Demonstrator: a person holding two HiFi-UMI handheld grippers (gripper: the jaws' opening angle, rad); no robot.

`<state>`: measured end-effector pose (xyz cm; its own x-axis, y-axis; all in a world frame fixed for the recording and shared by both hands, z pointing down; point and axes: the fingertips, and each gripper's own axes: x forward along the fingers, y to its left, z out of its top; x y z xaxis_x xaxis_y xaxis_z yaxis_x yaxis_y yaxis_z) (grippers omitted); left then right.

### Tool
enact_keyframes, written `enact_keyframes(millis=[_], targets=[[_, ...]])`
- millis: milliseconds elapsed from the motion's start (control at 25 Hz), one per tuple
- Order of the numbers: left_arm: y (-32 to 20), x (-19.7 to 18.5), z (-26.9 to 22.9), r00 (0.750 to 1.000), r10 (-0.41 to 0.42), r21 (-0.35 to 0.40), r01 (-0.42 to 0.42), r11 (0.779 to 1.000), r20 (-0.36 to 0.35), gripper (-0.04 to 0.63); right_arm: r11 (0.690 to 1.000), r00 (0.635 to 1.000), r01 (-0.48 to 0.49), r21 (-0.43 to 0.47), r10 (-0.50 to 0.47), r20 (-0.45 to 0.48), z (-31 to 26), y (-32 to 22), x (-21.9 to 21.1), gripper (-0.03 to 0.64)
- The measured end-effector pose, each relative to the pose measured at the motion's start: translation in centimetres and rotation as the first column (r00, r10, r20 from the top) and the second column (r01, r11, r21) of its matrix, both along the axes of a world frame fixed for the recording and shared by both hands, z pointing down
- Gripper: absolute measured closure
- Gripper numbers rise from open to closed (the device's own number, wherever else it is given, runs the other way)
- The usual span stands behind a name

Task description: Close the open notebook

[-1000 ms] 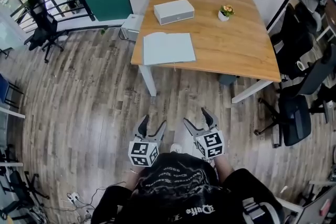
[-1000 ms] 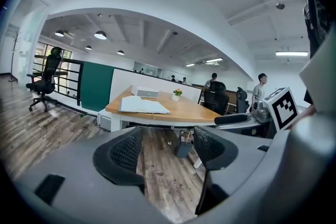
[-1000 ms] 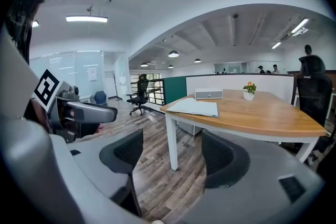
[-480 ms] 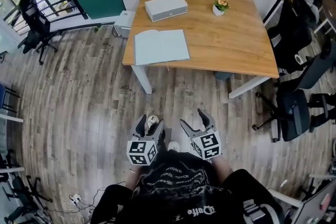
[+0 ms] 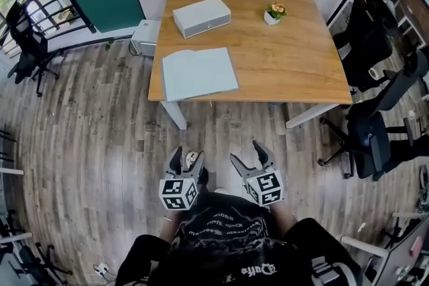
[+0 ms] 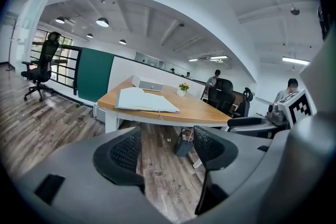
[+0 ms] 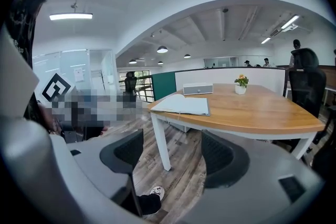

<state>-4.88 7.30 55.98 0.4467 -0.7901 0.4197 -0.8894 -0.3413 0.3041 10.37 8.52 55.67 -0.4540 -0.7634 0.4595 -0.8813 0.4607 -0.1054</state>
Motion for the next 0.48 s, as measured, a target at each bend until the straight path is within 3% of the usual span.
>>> enact_keyframes(millis=[480], targets=[[-12.8,-3.1,0.2,0.993,0.114,-0.010,-0.114,0.993,0.004,0.273,0.995,0.995,-0.100,-0.003,0.100,-0.030,-0.2,-11.0,-3.6,0.282]])
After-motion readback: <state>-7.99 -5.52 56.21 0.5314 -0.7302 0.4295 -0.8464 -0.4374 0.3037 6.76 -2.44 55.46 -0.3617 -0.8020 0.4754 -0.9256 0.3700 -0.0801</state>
